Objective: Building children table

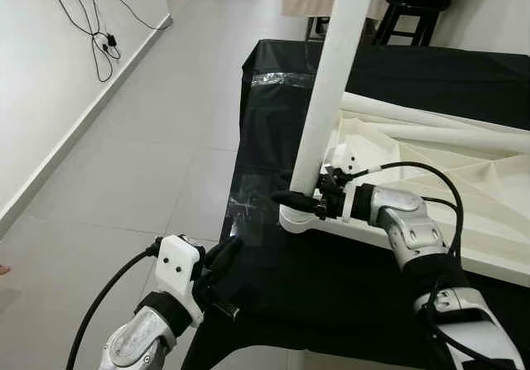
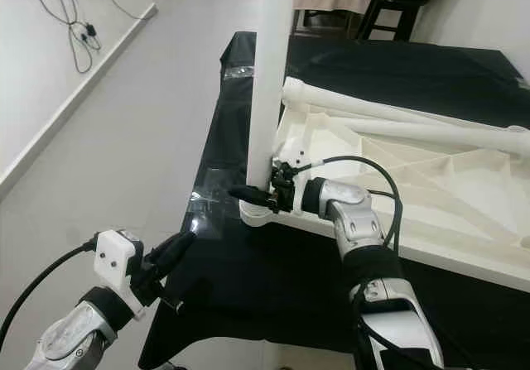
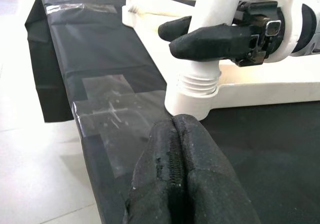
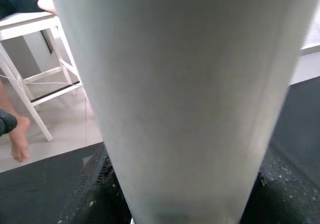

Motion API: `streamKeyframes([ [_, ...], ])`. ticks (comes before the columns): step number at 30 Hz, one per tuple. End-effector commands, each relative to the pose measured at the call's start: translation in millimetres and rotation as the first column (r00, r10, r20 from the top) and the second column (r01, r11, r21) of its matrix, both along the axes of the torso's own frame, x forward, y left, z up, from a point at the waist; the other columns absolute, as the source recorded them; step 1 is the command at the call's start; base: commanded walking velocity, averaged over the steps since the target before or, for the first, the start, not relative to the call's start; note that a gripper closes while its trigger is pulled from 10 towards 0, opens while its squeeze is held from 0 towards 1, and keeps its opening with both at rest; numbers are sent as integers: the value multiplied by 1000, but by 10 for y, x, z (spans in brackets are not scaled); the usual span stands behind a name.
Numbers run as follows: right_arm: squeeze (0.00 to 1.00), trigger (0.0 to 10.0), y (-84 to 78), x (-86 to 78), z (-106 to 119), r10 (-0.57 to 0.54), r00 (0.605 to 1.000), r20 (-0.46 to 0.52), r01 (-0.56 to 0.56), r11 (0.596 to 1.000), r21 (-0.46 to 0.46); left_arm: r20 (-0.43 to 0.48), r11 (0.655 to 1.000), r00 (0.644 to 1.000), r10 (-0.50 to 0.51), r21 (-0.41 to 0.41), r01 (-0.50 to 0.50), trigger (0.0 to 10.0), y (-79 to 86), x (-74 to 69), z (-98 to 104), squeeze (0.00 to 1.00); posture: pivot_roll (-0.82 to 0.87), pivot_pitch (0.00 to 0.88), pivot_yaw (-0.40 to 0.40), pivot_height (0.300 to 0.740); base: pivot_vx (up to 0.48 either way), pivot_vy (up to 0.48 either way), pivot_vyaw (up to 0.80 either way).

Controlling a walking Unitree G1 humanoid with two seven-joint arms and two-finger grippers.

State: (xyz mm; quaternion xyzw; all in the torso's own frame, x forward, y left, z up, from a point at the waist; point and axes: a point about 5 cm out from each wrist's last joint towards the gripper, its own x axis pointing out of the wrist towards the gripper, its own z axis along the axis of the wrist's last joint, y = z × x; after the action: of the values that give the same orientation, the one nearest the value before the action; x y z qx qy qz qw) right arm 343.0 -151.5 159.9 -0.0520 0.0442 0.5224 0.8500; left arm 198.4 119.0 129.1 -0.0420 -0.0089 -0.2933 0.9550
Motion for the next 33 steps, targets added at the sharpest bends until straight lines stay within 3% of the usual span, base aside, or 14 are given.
streamKeyframes([
  [1, 0, 0, -53, -142, -190, -455, 890, -15, 454, 890, -23, -8, 1000, 1000, -12, 18, 12, 10000, 20, -39, 3, 0, 55, 134, -46, 740, 0, 0, 0],
  [2, 0, 0, -107, -214, -225, -672, 740, -16, 672, 740, -21, -7, 1000, 1000, -11, 20, 11, 10000, 37, -44, 7, 0, 48, 136, -41, 740, 0, 0, 0],
  [4, 0, 0, 113, -534, -405, -722, 685, -99, 722, 691, -44, -5, 1000, 1000, -7, 22, 8, 10000, 53, -43, 12, 0, 39, 144, -31, 740, 0, 0, 0],
  [7, 0, 0, 450, -733, -304, -604, 797, -9, 603, 796, -44, -7, 1000, 1000, -9, 25, 10, 10000, 74, -23, 0, 0, 18, 128, -7, 740, 0, 0, 0],
  [16, 0, 0, 570, -678, -350, -480, 877, -14, 479, 876, -57, -14, 999, 1000, -15, 33, 15, 10000, 88, 8, -16, 0, 54, 122, -16, 740, 0, 0, 0],
  [17, 0, 10000, 625, -702, -352, -382, 924, 15, 381, 920, -89, -10, 999, 1000, -7, 34, 8, 10000, 91, 12, -14, 0, 54, 121, -17, 740, 0, 0, 0],
  [21, 0, 10000, 632, -712, -330, -286, 958, -21, 283, 955, -83, -8, 999, 1000, -2, 35, 3, 10000, 85, 25, -10, 0, 51, 119, -20, 740, 0, 0, 0],
  [22, 1000, 10000, 601, -648, -270, -228, 974, -7, 227, 972, -60, -11, 999, 1000, -6, 33, 6, 10000, 82, 31, -11, 0, 52, 117, -13, 740, 0, 0, 0],
  [25, 1000, 10000, 554, -590, -178, -183, 983, -2, 183, 983, -27, -15, 999, 1000, -9, 32, 9, 10000, 80, 33, -13, 0, 53, 115, -10, 740, 0, 0, 0],
  [27, 827, 10000, 355, -352, -54, -134, 991, -9, 134, 991, 18, -21, 999, 1000, -17, 28, 17, 10000, 68, 37, -15, 0, 60, 115, -15, 740, 0, 0, 0],
  [28, 592, 10000, 284, -269, -30, -127, 992, -25, 127, 991, 34, -22, 999, 1000, -19, 28, 19, 10000, 62, 39, -15, 0, 62, 116, -16, 740, 0, 0, 0],
  [29, 592, 10000, 284, -269, -30, -127, 992, -25, 127, 991, 34, -22, 999, 1000, -19, 28, 19, 10000, 62, 39, -15, 0, 62, 116, -16, 740, 0, 0, 0],
  [30, 0, 10000, 218, -188, -22, -126, 991, -43, 128, 991, 43, -22, 999, 1000, -20, 27, 21, 10000, 56, 39, -15, 0, 62, 115, -18, 740, 0, 0, 0],
  [33, 0, 10000, 142, -64, 1, -108, 993, -53, 110, 994, 30, -23, 999, 999, -22, 25, 23, 10000, 42, 35, -15, 0, 71, 116, -27, 740, 0, 0, 0],
])
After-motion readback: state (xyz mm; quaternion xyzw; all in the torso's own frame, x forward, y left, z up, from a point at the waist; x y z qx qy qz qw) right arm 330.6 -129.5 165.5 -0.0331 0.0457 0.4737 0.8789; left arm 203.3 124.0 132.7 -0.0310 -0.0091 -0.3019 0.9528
